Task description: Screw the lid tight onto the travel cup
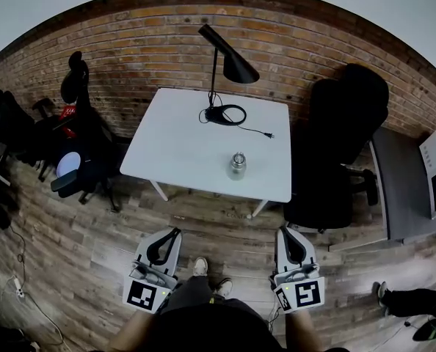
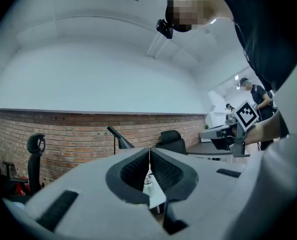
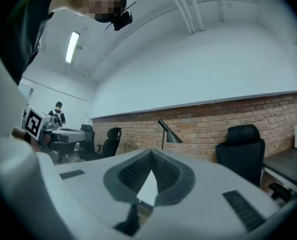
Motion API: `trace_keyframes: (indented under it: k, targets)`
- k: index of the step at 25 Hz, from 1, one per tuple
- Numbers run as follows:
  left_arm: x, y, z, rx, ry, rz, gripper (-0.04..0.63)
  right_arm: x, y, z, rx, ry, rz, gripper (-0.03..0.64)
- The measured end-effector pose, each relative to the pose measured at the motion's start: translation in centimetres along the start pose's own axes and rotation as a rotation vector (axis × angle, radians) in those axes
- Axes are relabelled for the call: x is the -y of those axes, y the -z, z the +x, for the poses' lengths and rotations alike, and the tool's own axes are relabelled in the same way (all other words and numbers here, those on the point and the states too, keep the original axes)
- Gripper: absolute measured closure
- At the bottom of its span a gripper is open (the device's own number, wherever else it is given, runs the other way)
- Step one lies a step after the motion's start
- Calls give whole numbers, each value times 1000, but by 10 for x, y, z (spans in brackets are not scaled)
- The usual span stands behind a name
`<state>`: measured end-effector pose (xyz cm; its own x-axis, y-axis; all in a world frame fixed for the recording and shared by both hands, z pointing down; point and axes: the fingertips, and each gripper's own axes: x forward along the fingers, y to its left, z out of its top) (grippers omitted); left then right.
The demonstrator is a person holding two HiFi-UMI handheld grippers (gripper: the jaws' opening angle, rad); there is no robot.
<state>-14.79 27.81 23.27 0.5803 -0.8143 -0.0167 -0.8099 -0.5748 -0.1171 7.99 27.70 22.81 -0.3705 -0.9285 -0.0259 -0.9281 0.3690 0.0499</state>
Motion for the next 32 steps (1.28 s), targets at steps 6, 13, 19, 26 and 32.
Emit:
trace_keyframes:
  k: [6,13,19,26,32]
  targets:
    - [-8,26,13,-20,12,-46,566,-2,22,17,-53,-16,11,604]
    - [-30,36,76,1,82,-82,566,27,27,49,-79,52,-4,604]
    - [-71,45,139,1,113,-108,567,51,28,113,-112,75,-22,604]
    - [-111,56,201,-4,185,-153,566,62,20,177,-132,106,-54,604]
    - [-120,89,235,-58,237,-197,566,66,39,197,-220,136,-35,604]
